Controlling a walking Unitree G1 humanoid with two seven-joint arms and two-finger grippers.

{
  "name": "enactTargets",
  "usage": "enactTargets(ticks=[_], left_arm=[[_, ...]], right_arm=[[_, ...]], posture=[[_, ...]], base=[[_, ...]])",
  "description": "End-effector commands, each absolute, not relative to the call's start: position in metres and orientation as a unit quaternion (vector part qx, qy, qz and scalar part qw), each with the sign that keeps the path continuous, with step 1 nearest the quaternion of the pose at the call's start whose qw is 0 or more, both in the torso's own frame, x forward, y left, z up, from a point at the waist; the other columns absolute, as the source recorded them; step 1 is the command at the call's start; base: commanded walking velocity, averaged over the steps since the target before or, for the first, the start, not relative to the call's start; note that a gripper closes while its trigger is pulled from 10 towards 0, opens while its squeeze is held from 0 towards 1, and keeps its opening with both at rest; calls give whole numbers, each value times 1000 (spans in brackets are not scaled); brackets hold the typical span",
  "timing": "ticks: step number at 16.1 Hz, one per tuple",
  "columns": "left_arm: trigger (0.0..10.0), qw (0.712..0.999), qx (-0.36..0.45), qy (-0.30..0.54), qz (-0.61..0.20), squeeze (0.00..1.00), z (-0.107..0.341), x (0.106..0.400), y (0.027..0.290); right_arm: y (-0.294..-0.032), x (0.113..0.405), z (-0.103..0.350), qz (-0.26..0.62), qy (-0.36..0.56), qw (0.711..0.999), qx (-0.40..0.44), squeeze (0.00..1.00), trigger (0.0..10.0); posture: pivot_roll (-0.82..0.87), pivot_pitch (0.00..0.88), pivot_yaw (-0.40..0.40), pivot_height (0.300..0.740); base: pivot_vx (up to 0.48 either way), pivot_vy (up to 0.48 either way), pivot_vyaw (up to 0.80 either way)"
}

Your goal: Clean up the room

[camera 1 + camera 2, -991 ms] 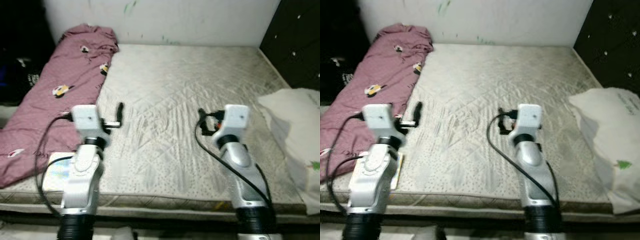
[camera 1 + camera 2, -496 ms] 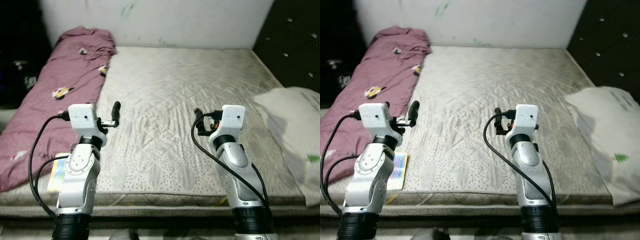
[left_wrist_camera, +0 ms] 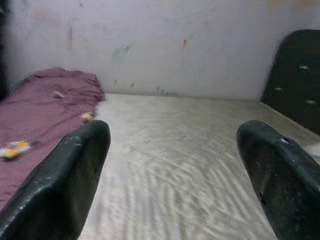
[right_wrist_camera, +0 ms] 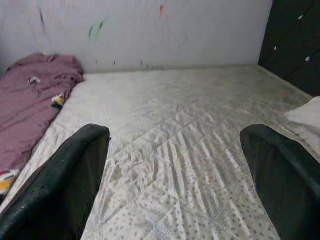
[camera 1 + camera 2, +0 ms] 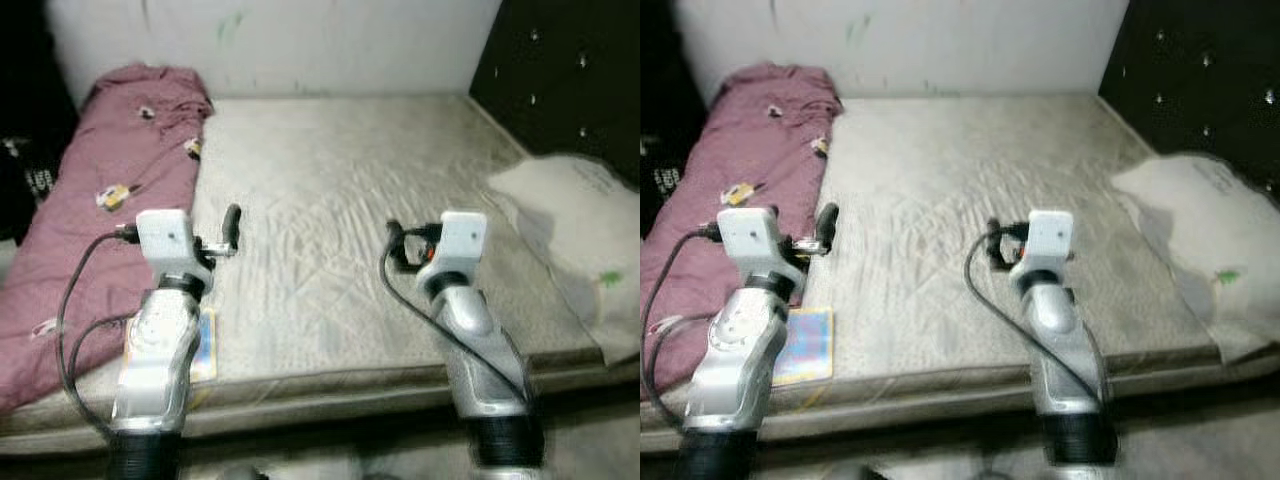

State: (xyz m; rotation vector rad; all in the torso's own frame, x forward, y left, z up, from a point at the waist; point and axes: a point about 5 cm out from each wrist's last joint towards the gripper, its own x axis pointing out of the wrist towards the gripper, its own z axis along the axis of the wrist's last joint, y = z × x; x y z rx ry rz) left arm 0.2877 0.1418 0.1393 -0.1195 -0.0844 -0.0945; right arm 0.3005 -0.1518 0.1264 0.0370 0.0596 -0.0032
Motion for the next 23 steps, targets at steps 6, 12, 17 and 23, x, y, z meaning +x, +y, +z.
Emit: enactTargets(ticks=[6,12,17,23], left_arm=[[10000,997,-47,-50,-31,0,143,287,151],[10000,999,-10,-52,-10,0,139,280,167],[10000,998,-10,-62,-3,0,142,279,171],[10000,998,-11,-67,-3,0,144,279,169]], right_arm=[[-148,301,127,7,29,999,22,0,10000],[-147,303,126,10,30,999,20,0,10000],[-144,309,128,20,28,999,14,0,10000],[-142,309,128,36,25,999,10,0,10000]], posture=[[-4,0,-5,740],[8,0,-11,740],[7,0,-9,740],[11,0,-9,740]], base=[[0,464,0],[0,463,0],[0,464,0],[0,431,0]])
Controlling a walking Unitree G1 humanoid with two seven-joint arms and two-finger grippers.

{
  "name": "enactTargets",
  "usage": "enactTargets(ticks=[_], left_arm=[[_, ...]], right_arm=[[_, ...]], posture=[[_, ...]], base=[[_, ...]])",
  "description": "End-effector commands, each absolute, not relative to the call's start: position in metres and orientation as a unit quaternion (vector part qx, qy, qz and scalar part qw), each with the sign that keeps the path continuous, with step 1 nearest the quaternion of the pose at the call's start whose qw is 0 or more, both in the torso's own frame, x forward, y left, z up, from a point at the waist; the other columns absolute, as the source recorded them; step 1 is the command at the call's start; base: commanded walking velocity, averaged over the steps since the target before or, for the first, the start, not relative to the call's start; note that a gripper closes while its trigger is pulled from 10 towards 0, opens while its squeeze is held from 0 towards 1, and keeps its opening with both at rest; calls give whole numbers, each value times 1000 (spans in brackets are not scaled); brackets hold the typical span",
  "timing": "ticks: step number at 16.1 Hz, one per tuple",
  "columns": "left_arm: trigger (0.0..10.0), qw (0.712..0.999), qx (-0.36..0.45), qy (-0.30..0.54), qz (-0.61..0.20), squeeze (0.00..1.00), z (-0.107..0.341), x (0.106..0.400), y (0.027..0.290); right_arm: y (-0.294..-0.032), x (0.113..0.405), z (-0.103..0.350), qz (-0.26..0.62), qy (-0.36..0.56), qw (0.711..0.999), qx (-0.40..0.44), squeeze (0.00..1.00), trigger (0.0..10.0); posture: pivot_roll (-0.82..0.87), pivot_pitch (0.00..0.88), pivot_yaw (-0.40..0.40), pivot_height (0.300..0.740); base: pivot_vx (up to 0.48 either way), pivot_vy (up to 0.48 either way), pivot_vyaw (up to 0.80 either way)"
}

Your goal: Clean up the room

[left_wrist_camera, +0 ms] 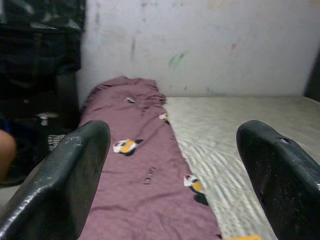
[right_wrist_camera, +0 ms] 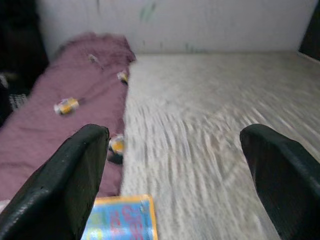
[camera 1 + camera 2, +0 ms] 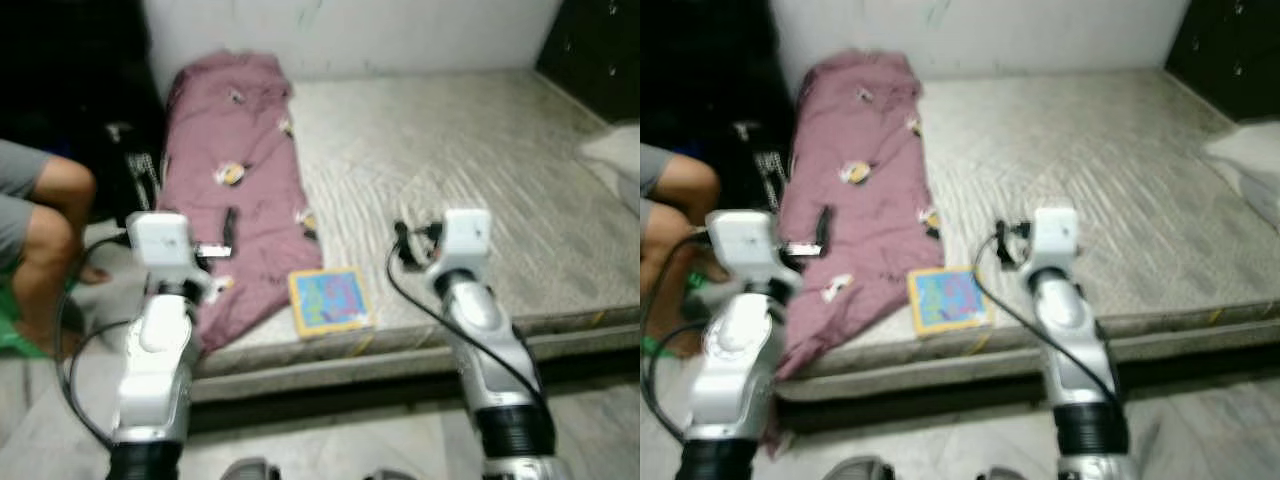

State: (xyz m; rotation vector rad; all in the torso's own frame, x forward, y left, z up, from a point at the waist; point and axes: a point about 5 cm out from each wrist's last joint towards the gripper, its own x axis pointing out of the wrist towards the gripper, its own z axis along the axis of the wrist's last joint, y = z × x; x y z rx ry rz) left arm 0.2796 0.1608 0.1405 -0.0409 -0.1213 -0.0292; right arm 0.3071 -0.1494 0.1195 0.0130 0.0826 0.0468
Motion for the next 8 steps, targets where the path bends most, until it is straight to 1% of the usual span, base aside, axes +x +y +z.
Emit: enactTargets(ticks=[1,3,6,8], left_arm=[[10000,997,-6,-70,-8,0,145,278,168],[10000,996,-22,-73,-36,0,145,276,163],[10000,996,-27,-75,-46,0,146,275,161],[10000,995,-31,-77,-52,0,146,275,161]], right_arm=[[-140,309,127,42,23,999,10,0,10000],[-141,309,127,42,26,999,12,0,10000],[-141,309,126,42,27,999,12,0,10000],[-141,308,126,43,27,999,13,0,10000]], posture=[[11,0,-9,740],[9,0,-10,740],[8,0,-9,740],[9,0,-8,740]], base=[[0,0,0],[0,0,0],[294,0,0],[364,0,0]])
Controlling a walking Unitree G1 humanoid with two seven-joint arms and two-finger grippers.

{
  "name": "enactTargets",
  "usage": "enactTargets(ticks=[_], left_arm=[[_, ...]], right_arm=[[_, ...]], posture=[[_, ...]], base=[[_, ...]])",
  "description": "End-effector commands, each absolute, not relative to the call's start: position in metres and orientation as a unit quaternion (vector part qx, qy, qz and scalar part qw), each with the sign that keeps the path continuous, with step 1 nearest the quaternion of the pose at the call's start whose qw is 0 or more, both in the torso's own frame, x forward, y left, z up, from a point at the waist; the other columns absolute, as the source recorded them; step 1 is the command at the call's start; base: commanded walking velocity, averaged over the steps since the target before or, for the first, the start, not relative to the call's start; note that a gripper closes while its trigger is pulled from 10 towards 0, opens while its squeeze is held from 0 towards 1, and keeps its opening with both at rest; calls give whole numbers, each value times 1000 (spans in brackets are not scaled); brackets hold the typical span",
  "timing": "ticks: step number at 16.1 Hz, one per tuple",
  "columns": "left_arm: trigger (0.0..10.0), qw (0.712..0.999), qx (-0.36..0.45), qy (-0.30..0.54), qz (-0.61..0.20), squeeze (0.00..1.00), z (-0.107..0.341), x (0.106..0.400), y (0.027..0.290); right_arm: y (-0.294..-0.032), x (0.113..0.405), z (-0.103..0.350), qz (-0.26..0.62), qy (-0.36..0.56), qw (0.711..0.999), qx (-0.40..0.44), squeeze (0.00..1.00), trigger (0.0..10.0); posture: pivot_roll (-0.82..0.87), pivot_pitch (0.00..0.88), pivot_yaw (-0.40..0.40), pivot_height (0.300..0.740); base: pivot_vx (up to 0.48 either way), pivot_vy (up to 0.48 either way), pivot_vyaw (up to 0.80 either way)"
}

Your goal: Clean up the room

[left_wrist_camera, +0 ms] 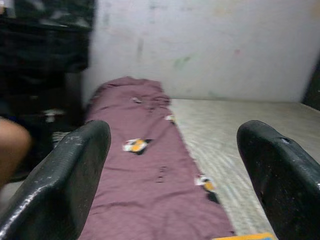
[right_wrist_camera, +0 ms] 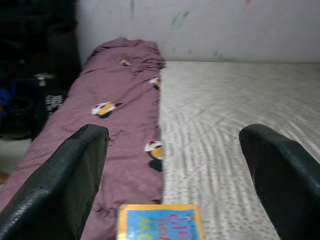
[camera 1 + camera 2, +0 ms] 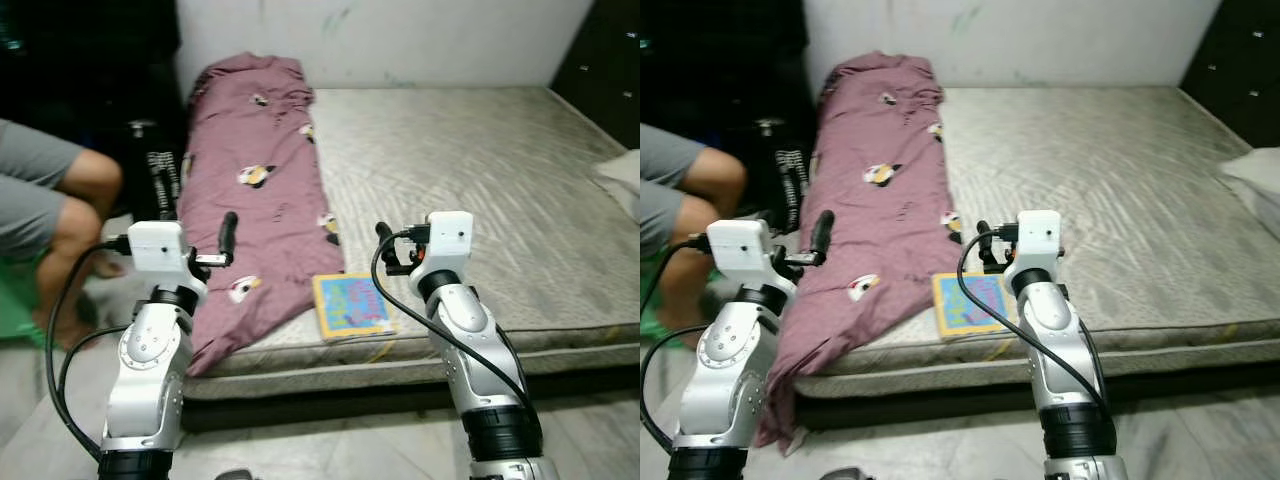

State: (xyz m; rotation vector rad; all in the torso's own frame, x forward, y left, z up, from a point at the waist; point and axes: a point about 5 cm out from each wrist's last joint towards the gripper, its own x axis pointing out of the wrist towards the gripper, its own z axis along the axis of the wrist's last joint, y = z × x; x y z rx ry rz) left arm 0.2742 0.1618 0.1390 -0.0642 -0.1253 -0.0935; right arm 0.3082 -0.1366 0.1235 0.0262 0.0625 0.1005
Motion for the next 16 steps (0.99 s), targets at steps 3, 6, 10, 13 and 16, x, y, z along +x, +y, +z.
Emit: enactTargets(ticks=[3,6,10,13,16], left_arm=[[10000,995,-34,-78,-57,0,147,276,159],[10000,995,-34,-79,-59,0,147,276,159],[10000,995,-30,-75,-55,0,147,277,159],[10000,996,-29,-72,-54,0,146,278,160],[10000,997,-18,-74,-28,0,146,280,164]], right_arm=[[-140,308,125,45,26,999,14,0,10000],[-140,309,126,46,26,999,14,0,10000],[-141,310,126,41,23,999,18,0,10000],[-141,310,127,39,23,999,19,0,10000],[-142,311,125,29,30,999,25,0,10000]], posture=[[9,0,-9,740],[11,0,-9,740],[9,0,-7,740],[9,0,-5,740],[12,0,-3,740]], base=[[377,0,0],[380,0,0],[346,0,0],[87,0,0],[0,0,-267]])
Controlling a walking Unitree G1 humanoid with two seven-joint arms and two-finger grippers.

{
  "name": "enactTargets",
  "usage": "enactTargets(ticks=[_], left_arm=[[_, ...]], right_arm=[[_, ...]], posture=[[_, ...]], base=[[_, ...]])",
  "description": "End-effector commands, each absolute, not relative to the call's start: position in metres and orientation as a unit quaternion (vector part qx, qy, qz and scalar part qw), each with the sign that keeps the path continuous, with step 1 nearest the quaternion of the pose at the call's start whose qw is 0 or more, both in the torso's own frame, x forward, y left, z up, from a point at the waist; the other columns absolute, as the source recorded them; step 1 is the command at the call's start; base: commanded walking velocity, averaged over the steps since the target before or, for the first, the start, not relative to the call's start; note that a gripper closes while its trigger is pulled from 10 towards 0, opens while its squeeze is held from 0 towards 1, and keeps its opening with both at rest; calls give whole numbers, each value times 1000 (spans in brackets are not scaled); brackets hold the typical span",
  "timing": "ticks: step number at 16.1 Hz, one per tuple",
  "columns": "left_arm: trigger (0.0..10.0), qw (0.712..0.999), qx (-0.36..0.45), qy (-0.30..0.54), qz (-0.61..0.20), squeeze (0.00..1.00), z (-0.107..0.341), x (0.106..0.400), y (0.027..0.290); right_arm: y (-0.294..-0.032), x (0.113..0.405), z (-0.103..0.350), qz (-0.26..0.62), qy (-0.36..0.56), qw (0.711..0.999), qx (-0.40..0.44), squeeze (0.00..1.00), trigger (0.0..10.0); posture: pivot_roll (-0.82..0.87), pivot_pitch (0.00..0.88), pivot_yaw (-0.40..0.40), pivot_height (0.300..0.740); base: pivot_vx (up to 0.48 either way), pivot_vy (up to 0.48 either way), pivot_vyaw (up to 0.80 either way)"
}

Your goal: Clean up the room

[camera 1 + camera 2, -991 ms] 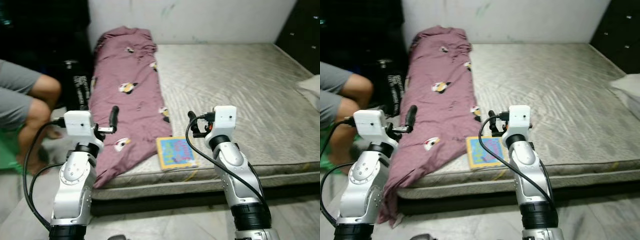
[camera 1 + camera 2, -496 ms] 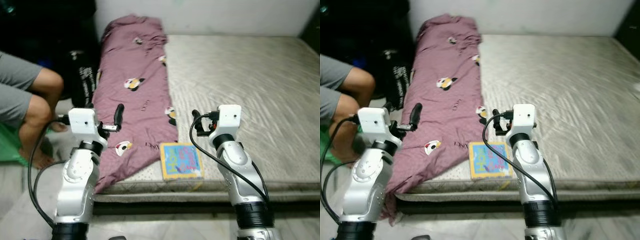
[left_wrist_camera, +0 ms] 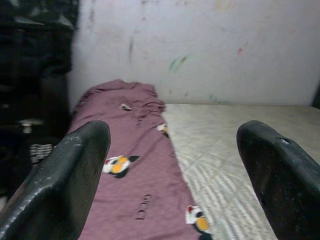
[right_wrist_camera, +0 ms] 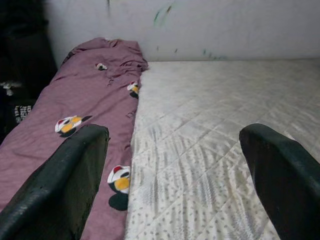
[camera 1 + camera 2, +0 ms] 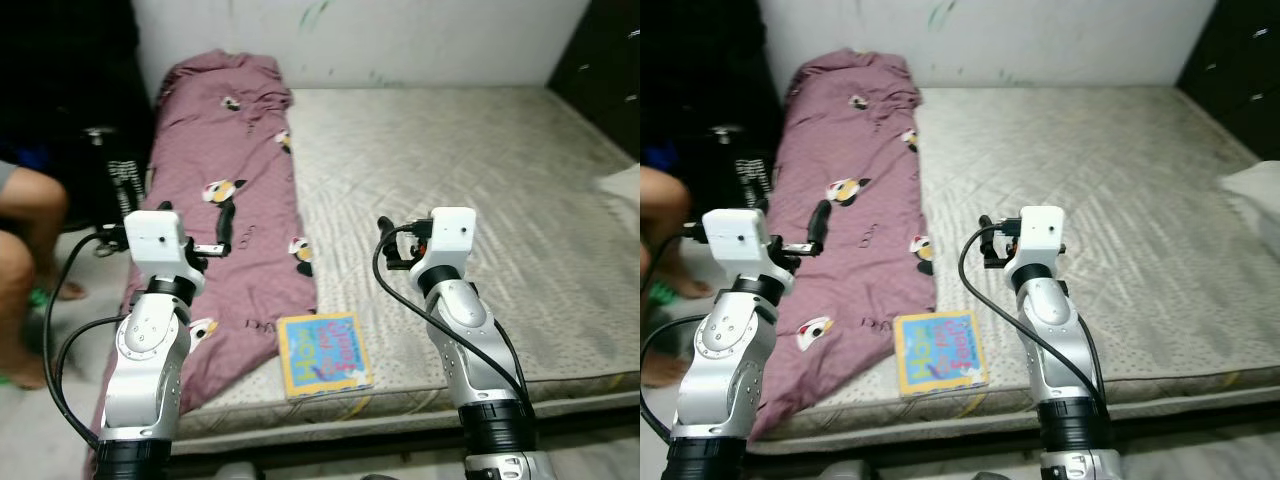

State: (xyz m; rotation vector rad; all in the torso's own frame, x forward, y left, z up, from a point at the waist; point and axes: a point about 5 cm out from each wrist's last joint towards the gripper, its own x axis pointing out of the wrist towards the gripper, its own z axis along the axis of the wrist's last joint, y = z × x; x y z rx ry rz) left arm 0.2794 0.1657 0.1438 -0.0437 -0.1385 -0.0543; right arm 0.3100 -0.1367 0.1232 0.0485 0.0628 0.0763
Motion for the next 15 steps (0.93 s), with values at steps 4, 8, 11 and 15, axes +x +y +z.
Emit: enactTargets(ticks=[4,8,11,15], left_arm=[[10000,997,7,-73,-5,0,147,280,171],[10000,999,-11,-50,-3,0,138,272,177],[10000,999,2,-46,12,0,132,267,184],[10000,999,8,-35,25,0,127,268,188]], right_arm=[[-140,307,122,32,28,999,21,0,10000],[-146,300,114,10,43,999,26,0,10000],[-141,296,112,10,47,998,28,0,10000],[-134,302,114,19,42,999,27,0,10000]], posture=[[25,0,12,740],[27,0,13,740],[34,0,19,740],[43,0,-3,740]], base=[[0,0,-200],[0,0,0],[0,0,-800],[0,0,-800]])
